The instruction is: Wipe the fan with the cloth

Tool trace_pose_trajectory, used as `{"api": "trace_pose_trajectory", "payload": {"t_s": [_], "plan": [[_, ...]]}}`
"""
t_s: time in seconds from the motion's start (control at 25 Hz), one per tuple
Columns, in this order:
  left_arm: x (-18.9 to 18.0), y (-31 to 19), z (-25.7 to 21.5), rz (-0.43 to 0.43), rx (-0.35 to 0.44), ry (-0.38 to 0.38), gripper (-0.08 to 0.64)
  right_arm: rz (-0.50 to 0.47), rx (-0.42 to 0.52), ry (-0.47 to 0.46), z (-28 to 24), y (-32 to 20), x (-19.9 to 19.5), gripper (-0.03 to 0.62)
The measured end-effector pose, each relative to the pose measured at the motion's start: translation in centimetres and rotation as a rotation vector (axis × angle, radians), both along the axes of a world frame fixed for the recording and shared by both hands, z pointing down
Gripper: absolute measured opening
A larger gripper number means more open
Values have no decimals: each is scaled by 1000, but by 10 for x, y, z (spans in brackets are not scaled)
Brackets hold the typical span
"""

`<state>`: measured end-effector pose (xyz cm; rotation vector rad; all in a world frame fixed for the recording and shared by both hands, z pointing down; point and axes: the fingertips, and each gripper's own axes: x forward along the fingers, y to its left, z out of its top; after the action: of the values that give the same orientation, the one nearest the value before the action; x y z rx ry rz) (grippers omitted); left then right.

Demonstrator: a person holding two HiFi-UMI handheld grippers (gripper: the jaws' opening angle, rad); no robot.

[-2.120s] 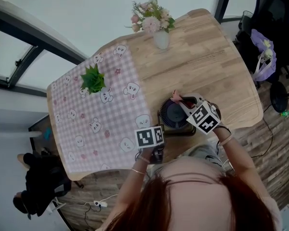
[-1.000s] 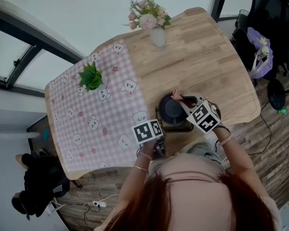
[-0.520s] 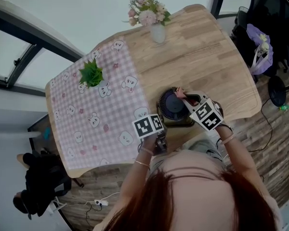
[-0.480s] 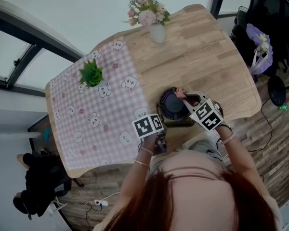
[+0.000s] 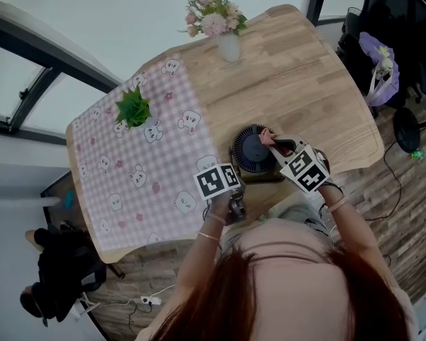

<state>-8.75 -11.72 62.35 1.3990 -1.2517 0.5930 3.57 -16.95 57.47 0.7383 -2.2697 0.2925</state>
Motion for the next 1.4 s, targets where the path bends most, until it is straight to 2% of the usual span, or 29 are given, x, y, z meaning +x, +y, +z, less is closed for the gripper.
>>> {"api": "trace_pose_trajectory", "payload": {"t_s": [1.4], "plan": [[0, 0, 0, 37, 0, 19, 67, -32, -14, 56, 0, 40, -11, 29]]}}
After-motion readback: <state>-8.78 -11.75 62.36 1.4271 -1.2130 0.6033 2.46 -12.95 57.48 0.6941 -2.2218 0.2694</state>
